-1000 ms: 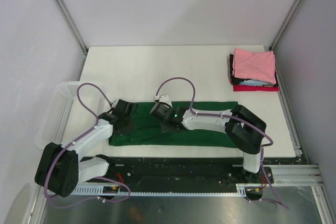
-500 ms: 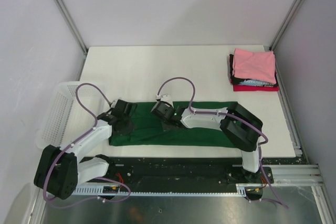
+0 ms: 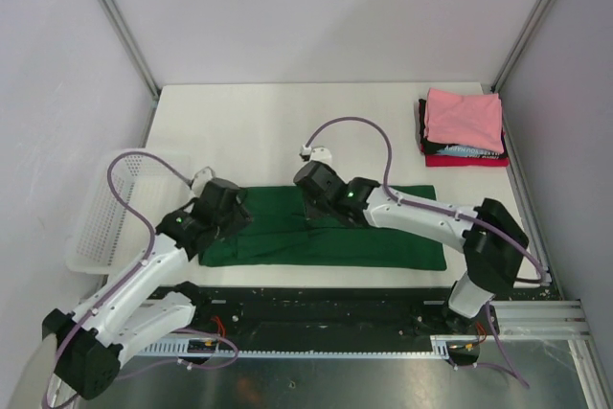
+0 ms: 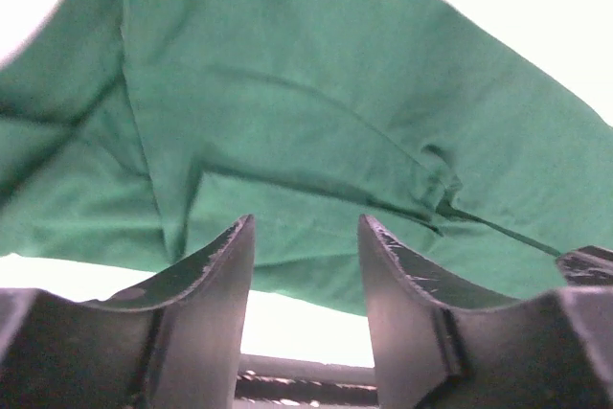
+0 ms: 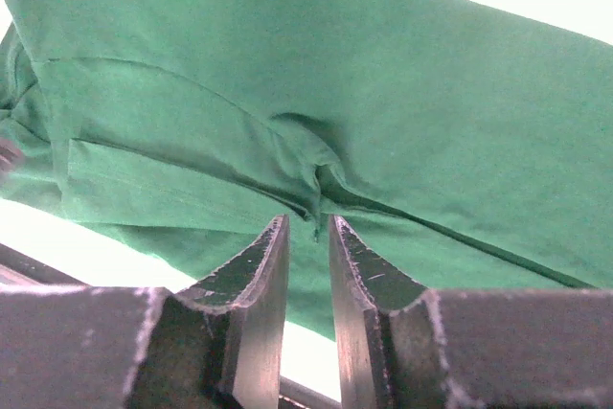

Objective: Fold and stack the t-shirts
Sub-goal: Fold the other side of the tshirt into a rectangle, then rotate the tshirt 70 degrees

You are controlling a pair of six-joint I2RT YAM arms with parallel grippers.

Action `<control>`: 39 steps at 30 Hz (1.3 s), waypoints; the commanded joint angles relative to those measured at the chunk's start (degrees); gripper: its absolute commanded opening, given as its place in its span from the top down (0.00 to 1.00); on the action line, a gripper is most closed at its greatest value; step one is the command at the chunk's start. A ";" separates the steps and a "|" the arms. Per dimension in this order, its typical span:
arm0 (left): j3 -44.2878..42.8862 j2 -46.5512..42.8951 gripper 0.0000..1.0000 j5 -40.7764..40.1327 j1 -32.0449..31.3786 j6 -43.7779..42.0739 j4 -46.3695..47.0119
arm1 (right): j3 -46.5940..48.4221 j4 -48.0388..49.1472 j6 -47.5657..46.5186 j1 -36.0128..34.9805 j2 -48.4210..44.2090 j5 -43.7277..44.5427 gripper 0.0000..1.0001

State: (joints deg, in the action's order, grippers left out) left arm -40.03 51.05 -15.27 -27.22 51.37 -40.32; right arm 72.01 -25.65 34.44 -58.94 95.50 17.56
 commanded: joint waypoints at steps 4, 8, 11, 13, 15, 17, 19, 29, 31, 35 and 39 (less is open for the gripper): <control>8.12 -3.02 0.39 -8.83 -8.76 34.25 -5.81 | 0.03 -5.68 -3.02 1.50 -6.49 0.01 0.72; 10.45 -2.08 0.38 -10.41 -9.30 41.57 -6.80 | -2.52 -6.79 -4.40 2.25 -9.79 -0.40 0.72; 11.47 -1.00 0.39 -12.37 -9.31 45.40 -7.56 | -5.12 -6.31 -4.64 3.97 -12.76 -1.56 0.72; 11.80 -0.39 0.39 -14.21 -9.27 47.02 -7.80 | -6.86 -5.54 -4.69 5.03 -14.39 -2.86 0.72; 11.42 0.51 0.40 -15.46 -9.15 47.38 -7.88 | -8.17 -5.18 -4.89 5.67 -15.59 -3.45 0.72; 10.66 1.85 0.40 -16.21 -9.12 47.16 -7.92 | -9.22 -4.95 -5.03 6.40 -16.27 -3.95 0.73; 10.28 3.44 0.39 -16.75 -8.91 47.55 -7.91 | -10.04 -4.59 -5.20 7.04 -16.94 -4.51 0.73; 7.19 13.37 0.38 -20.45 -5.00 46.56 -7.27 | -12.31 -4.73 -5.32 8.46 -19.74 -5.43 0.73; 4.75 17.44 0.38 -21.11 -4.58 45.00 -6.94 | -12.57 -4.95 -5.23 8.68 -20.42 -5.50 0.73; -0.19 25.95 0.38 -20.83 -4.46 41.39 -5.84 | -12.83 -5.52 -5.24 9.75 -21.91 -5.24 0.73; -4.41 32.41 0.39 -20.43 -4.38 36.75 -3.67 | -13.71 -5.99 -5.25 11.44 -24.03 -5.05 0.73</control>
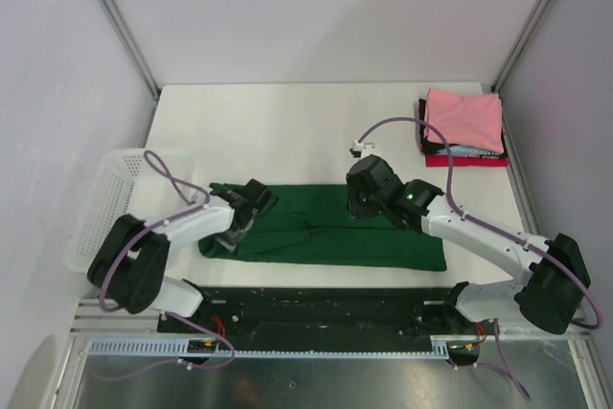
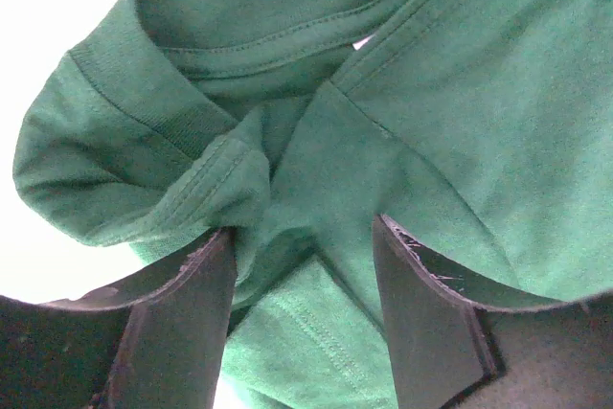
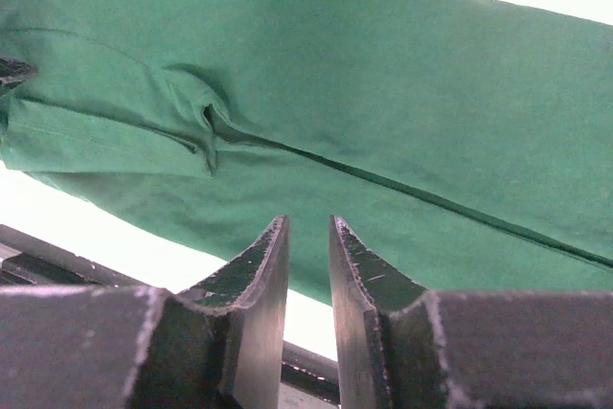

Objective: Fold and stack the t-shirts
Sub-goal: Rotate the tshirt 70 degrees

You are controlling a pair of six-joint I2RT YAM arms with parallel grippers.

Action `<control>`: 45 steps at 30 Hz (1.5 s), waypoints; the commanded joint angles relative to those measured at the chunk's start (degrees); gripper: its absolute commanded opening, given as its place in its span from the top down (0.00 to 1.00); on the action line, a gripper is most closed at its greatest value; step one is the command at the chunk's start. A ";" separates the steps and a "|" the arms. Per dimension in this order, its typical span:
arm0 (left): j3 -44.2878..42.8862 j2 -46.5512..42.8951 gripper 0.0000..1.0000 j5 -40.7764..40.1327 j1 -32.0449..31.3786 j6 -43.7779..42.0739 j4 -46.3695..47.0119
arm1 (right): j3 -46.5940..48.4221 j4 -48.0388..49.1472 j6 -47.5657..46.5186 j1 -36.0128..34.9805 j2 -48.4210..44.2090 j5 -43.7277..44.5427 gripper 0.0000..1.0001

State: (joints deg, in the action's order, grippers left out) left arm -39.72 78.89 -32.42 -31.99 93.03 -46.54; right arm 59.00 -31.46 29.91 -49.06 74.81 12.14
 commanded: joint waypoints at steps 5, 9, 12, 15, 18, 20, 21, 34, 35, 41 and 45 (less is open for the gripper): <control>-8.31 9.52 0.39 -1.46 0.85 -8.27 3.34 | -2.25 -0.66 -0.60 4.00 -5.85 -0.14 0.73; -7.68 9.59 0.40 -0.74 1.98 -9.95 4.93 | -2.92 -0.37 -0.53 4.99 -6.67 -0.89 0.73; -10.47 11.81 0.43 -0.88 3.73 -16.96 7.81 | -3.03 -0.06 -0.40 5.56 -6.51 -1.25 0.73; -15.73 15.52 0.43 -0.73 5.90 -23.53 9.14 | -3.06 -0.05 -0.38 6.06 -6.73 -1.38 0.73; -21.19 19.81 0.45 2.72 8.84 -31.79 12.28 | -3.02 -0.05 -0.51 7.05 -7.10 -1.45 0.73; -26.70 23.72 0.47 4.94 10.27 -38.15 14.20 | -3.02 0.01 -0.72 8.10 -7.47 -1.71 0.73; -29.92 26.03 0.47 5.63 10.80 -40.98 14.55 | -3.02 0.09 -0.90 8.67 -7.61 -1.92 0.73; -83.41 62.77 0.45 23.85 21.93 -64.14 9.04 | -3.06 0.53 -3.95 17.77 -6.24 -5.60 0.73; -89.03 65.59 0.42 23.96 22.78 -64.92 7.40 | -3.04 0.62 -4.27 18.21 -5.89 -5.93 0.72; -104.88 73.39 0.28 26.19 26.85 -65.38 6.83 | -3.06 0.88 -5.53 18.87 -2.67 -6.91 0.73; -104.30 71.55 0.17 24.36 27.60 -66.28 8.39 | -4.57 0.82 -5.71 18.49 -2.42 -6.66 0.73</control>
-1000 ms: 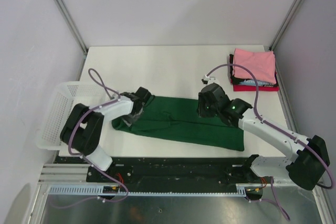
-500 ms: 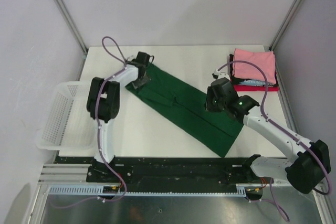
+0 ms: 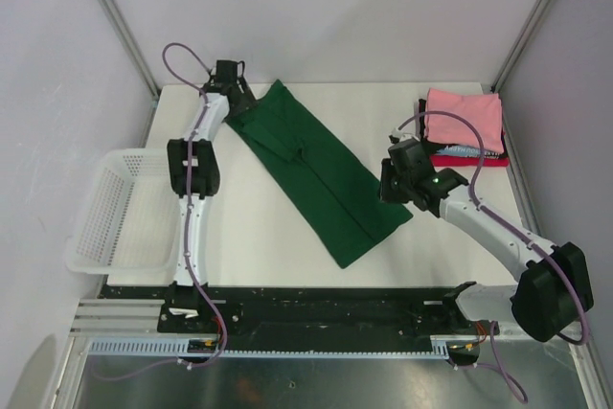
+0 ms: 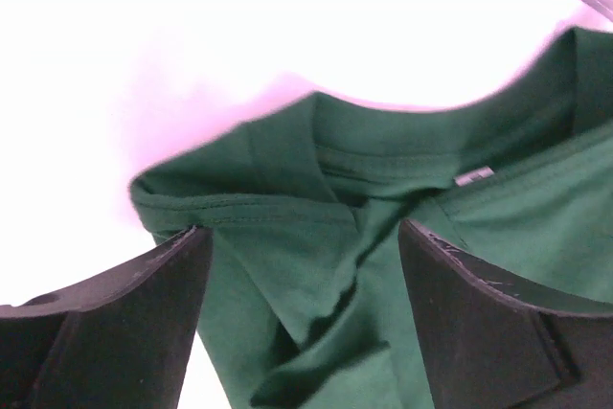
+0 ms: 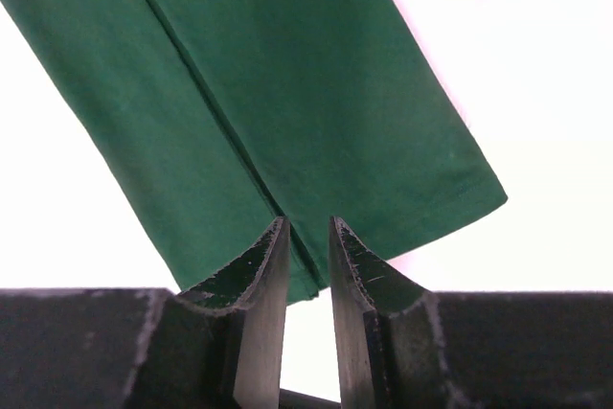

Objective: Fold and stack the t-shirts
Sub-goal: Rotate the tshirt 70 degrees

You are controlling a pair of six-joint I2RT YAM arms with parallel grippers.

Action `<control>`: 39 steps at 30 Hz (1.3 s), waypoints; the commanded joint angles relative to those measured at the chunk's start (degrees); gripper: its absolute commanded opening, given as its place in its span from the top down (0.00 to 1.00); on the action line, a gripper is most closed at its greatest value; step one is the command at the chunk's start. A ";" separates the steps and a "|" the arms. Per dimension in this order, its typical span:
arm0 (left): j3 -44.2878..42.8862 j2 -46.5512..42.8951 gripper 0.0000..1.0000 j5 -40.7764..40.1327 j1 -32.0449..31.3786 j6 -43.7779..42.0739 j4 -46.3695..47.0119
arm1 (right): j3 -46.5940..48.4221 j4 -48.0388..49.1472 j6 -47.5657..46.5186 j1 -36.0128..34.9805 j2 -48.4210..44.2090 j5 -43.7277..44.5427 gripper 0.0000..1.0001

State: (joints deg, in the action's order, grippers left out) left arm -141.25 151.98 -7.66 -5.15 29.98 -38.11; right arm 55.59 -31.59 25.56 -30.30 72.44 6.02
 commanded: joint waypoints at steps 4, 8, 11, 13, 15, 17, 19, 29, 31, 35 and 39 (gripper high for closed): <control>0.96 -6.71 0.12 -4.34 2.35 -2.70 0.69 | -3.98 1.15 -0.93 -0.05 -1.05 -0.77 0.72; 2.59 -9.61 0.12 -3.87 4.16 -2.61 0.82 | -5.99 1.31 -0.43 0.06 -2.76 -1.11 0.72; 2.76 -10.68 0.13 -1.63 4.36 -2.97 0.84 | -6.59 1.24 -0.58 0.27 -3.28 -1.14 0.72; 3.66 -12.20 0.13 -0.09 4.09 -3.01 0.89 | -6.89 1.35 -0.82 0.36 -3.17 -1.18 0.72; 5.67 -14.93 0.13 0.49 3.35 -3.46 0.85 | -7.40 1.64 -0.94 0.49 -2.96 -1.14 0.72; 10.76 -19.61 0.13 0.16 1.95 -2.98 0.82 | -7.84 1.94 -0.49 1.10 -2.60 -1.57 0.72; 19.51 -25.68 0.15 -0.59 -0.64 -0.79 0.99 | -8.17 2.76 0.99 2.50 -2.07 -2.36 0.72; 78.10 -60.27 0.34 -7.03 -30.69 27.71 10.30 | -8.69 8.31 7.02 10.98 2.48 -2.83 0.72; 84.31 -64.19 0.35 -7.31 -36.92 33.93 10.59 | -9.17 8.94 6.64 12.42 3.33 -2.59 0.73; 90.09 -67.26 0.37 -6.99 -47.16 42.48 10.69 | -10.88 10.53 5.78 15.46 4.62 -2.70 0.73; 90.99 -65.43 0.38 -6.69 -53.05 48.14 10.80 | -11.89 11.82 4.85 17.13 6.04 -2.32 0.73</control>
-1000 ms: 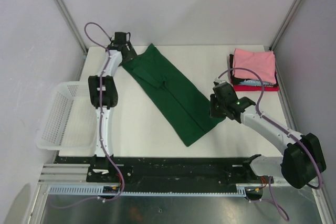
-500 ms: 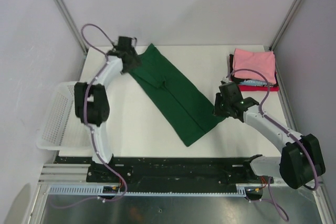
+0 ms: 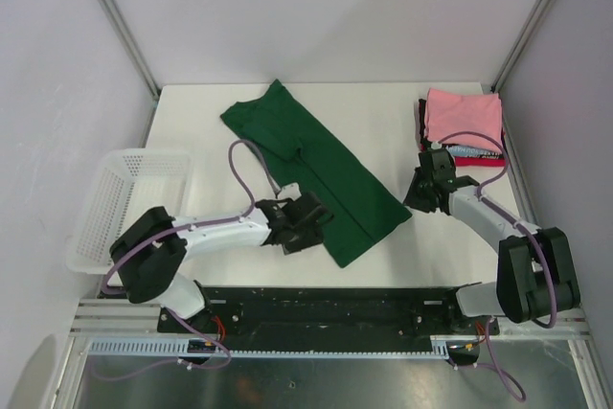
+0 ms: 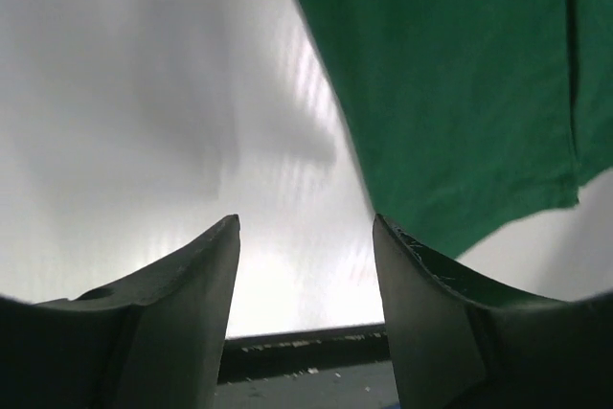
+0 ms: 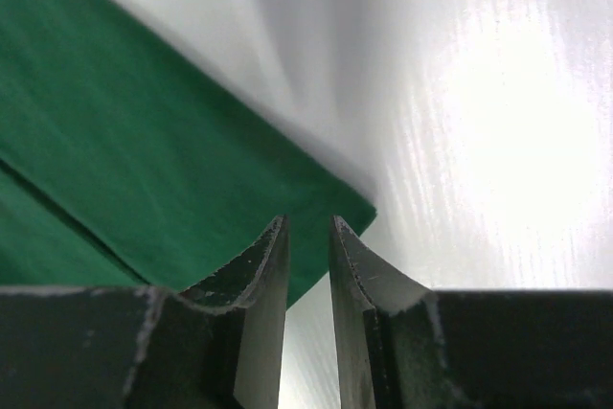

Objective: Fold and stack the t-shirts
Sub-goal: Rotate the tshirt 70 degrees

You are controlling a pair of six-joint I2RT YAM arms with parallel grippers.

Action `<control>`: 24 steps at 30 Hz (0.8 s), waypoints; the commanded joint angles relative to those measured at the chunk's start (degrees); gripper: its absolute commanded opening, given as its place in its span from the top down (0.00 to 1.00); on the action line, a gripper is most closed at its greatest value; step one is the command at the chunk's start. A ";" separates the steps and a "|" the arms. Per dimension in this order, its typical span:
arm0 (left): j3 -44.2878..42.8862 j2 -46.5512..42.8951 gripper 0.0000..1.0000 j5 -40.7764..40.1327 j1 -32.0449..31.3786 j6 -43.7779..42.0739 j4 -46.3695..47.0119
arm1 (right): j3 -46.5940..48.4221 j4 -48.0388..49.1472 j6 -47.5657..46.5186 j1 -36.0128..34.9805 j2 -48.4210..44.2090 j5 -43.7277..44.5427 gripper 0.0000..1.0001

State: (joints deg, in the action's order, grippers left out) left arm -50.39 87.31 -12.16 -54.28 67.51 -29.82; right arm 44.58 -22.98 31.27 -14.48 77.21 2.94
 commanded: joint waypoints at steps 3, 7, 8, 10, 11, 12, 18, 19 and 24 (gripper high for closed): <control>-1.13 1.67 0.38 -1.18 -5.73 11.11 3.29 | -1.19 4.09 -1.50 1.65 3.18 1.08 0.73; -3.16 4.49 0.38 0.32 -7.13 10.54 4.05 | -1.75 5.19 -1.80 2.14 5.74 0.99 0.73; -3.50 5.08 0.38 0.66 -7.36 10.45 4.28 | -1.98 5.39 -1.90 2.20 6.19 0.87 0.72; -3.84 5.90 0.38 1.33 -7.76 10.30 4.63 | -2.53 5.77 -1.91 2.18 6.85 0.76 0.73; -3.97 6.14 0.38 1.69 -7.85 10.24 4.70 | -2.86 5.72 -1.82 2.22 7.01 0.84 0.73; -4.08 6.40 0.38 1.92 -7.94 10.26 4.87 | -3.11 5.65 -1.78 2.24 7.04 1.11 0.73; -4.88 7.86 0.39 3.16 -8.45 9.29 5.15 | -4.49 3.98 -1.14 2.09 5.15 2.12 0.75; -4.84 7.82 0.39 3.40 -8.46 8.95 5.14 | -4.85 3.59 -0.87 1.74 4.40 2.05 0.77; -1.32 3.38 0.40 2.77 -7.86 7.41 4.69 | -7.65 1.27 2.04 -2.16 -0.37 0.72 0.85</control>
State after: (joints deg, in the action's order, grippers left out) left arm -53.41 94.61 -8.80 -62.24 76.03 -25.02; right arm 39.64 -18.35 31.00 -13.47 81.19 3.68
